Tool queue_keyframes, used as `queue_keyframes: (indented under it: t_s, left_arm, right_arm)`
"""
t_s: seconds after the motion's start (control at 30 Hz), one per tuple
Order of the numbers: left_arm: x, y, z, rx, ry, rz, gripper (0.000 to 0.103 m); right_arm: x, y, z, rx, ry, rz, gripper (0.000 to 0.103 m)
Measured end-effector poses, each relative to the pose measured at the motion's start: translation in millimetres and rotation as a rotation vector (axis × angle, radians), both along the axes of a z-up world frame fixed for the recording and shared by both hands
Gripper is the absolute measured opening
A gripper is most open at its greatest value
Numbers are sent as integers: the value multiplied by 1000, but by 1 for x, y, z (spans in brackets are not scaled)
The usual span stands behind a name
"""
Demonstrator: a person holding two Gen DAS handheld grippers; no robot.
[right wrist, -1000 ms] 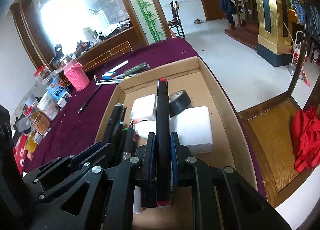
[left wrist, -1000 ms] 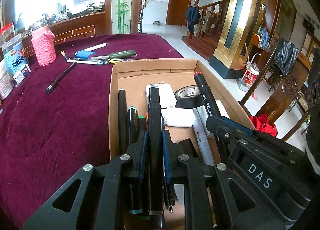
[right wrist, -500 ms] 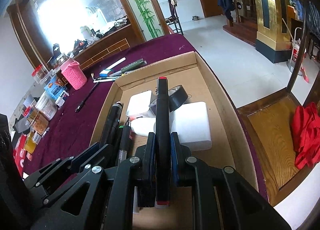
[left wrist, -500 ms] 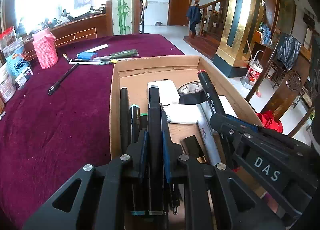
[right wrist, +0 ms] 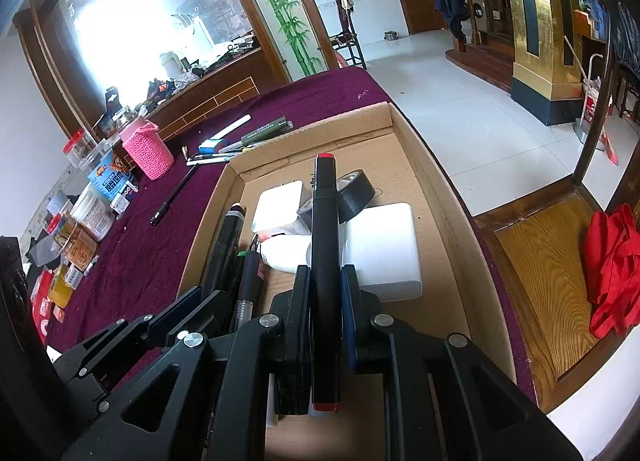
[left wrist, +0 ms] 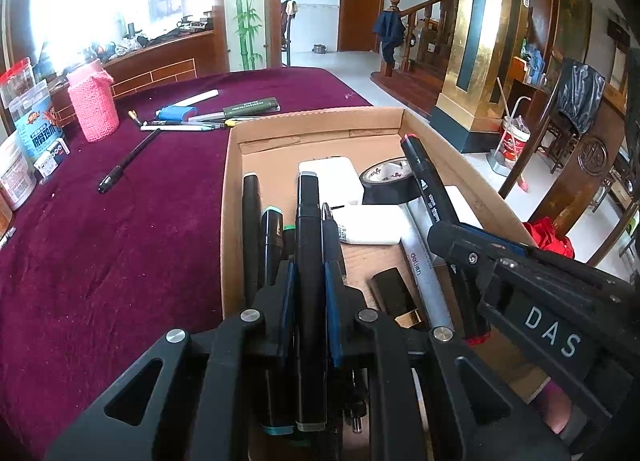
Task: Organize rigid objects
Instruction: 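Lower both markers into the tray and open both tools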
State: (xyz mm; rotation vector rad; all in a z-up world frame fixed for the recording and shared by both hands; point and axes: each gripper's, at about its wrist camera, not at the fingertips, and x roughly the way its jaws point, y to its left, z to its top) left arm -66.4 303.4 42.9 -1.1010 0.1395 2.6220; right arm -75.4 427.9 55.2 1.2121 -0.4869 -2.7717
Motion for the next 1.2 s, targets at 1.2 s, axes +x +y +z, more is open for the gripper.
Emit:
queue_keyframes:
  t_s: [1.2]
  left_arm:
    - [4, 5, -5, -45, 36, -3, 12]
  right_arm:
    - [2, 1, -2, 11, -6, 0, 13]
